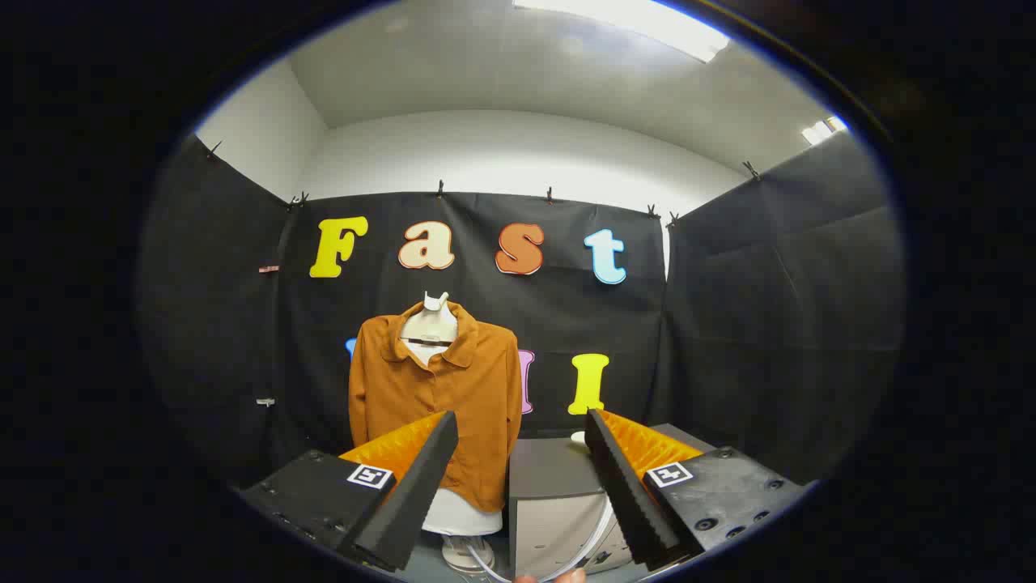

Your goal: Iron the clothes twice with a garment steamer, once on the left side and once on the right side.

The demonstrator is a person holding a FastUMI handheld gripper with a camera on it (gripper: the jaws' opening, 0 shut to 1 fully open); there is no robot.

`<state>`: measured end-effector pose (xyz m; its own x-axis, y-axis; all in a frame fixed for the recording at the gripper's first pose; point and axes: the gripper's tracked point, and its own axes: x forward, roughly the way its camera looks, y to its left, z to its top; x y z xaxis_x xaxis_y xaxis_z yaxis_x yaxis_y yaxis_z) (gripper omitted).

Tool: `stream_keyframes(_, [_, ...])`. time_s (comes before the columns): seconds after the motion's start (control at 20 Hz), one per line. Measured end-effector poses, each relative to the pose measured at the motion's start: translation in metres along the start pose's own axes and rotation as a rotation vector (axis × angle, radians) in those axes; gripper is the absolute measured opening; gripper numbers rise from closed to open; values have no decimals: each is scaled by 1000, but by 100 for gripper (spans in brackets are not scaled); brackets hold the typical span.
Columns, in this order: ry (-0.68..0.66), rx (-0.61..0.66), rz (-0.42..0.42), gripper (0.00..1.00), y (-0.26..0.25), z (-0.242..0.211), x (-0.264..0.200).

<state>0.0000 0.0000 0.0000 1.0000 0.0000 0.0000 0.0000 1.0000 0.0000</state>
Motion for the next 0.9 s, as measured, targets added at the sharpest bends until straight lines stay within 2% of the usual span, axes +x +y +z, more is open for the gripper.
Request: stream_keyframes(0.9, [66,13,-15,98,-7,-16,7])
